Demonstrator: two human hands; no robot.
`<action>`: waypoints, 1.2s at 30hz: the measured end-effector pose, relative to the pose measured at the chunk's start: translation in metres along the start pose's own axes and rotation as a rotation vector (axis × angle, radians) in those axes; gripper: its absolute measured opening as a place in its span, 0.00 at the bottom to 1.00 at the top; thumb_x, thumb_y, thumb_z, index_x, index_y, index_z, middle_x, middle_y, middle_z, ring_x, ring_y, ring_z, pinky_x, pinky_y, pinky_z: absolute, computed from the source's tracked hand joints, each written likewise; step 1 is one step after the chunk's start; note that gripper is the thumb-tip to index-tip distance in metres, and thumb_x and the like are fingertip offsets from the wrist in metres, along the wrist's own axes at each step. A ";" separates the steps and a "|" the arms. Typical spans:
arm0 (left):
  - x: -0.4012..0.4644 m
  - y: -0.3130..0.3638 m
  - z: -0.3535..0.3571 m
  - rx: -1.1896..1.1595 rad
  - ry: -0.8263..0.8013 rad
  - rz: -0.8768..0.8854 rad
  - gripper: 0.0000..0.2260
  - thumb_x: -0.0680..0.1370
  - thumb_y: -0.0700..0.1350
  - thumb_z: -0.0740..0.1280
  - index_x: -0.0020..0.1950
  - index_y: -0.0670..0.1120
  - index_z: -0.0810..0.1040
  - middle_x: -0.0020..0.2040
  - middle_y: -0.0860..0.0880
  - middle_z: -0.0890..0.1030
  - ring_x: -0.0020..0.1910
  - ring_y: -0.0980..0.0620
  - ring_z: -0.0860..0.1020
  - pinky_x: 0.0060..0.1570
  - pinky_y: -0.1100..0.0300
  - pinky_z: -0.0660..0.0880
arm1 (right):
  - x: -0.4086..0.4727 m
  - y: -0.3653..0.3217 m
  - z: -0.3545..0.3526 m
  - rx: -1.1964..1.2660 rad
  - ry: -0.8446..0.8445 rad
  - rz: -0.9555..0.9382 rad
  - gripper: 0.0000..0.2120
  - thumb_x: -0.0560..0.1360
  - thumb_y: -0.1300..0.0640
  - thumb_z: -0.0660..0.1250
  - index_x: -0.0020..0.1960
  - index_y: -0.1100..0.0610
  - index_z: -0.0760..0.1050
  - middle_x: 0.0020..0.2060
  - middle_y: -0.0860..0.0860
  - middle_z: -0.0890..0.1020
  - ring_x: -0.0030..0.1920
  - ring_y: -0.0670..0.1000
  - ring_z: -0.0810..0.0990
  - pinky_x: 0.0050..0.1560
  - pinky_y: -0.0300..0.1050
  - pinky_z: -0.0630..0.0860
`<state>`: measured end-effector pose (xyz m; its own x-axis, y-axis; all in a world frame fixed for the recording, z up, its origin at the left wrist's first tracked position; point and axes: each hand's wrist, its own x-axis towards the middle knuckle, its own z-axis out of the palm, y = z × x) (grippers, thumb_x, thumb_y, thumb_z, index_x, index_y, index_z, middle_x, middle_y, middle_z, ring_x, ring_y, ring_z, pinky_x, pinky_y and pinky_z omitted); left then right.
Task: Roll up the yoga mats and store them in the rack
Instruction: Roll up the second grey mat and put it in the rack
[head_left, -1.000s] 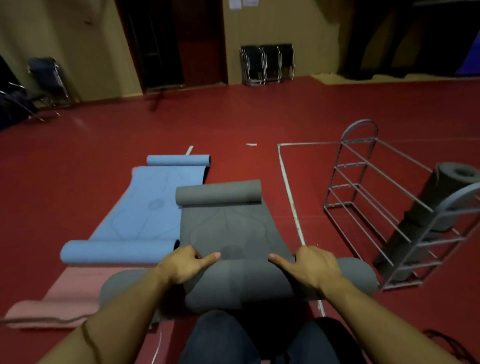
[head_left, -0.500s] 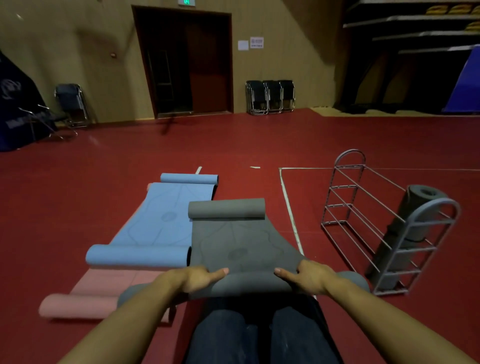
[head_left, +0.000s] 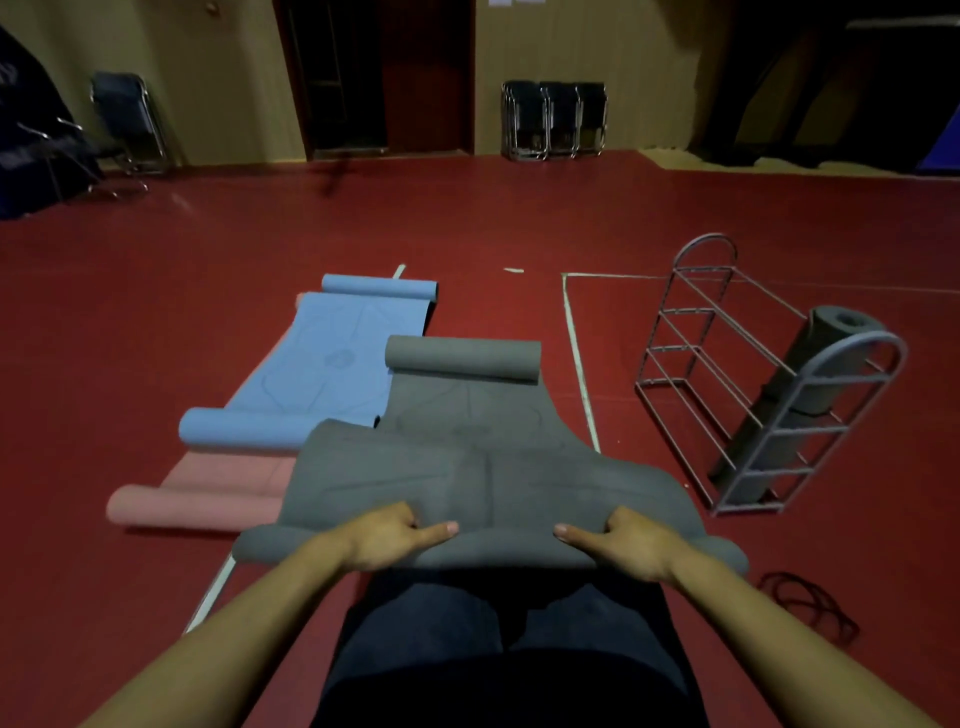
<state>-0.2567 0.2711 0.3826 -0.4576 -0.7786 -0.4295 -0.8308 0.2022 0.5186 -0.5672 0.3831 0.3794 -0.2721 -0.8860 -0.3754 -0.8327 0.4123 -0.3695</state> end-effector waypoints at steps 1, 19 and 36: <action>-0.001 -0.004 0.005 -0.010 -0.002 0.003 0.34 0.77 0.69 0.65 0.30 0.39 0.71 0.27 0.51 0.79 0.26 0.57 0.75 0.29 0.66 0.64 | -0.004 -0.001 0.002 -0.017 0.015 -0.002 0.41 0.62 0.14 0.59 0.26 0.55 0.65 0.19 0.47 0.74 0.28 0.50 0.75 0.33 0.46 0.68; -0.022 -0.049 0.072 0.073 0.440 0.296 0.21 0.68 0.71 0.71 0.40 0.56 0.70 0.40 0.59 0.74 0.43 0.61 0.71 0.42 0.68 0.66 | -0.041 0.011 0.062 -0.072 0.322 -0.126 0.28 0.63 0.21 0.67 0.38 0.46 0.72 0.42 0.42 0.78 0.47 0.44 0.77 0.47 0.43 0.74; -0.023 -0.078 0.066 0.046 0.503 0.757 0.16 0.73 0.65 0.76 0.47 0.56 0.76 0.44 0.62 0.74 0.46 0.61 0.74 0.51 0.62 0.73 | -0.054 0.036 0.063 0.036 0.302 -0.303 0.31 0.58 0.16 0.65 0.46 0.39 0.75 0.42 0.35 0.79 0.46 0.36 0.78 0.48 0.39 0.75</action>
<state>-0.2022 0.3123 0.3032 -0.7026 -0.5930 0.3933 -0.3810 0.7803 0.4960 -0.5519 0.4590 0.3330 -0.1510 -0.9884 0.0190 -0.8810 0.1258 -0.4562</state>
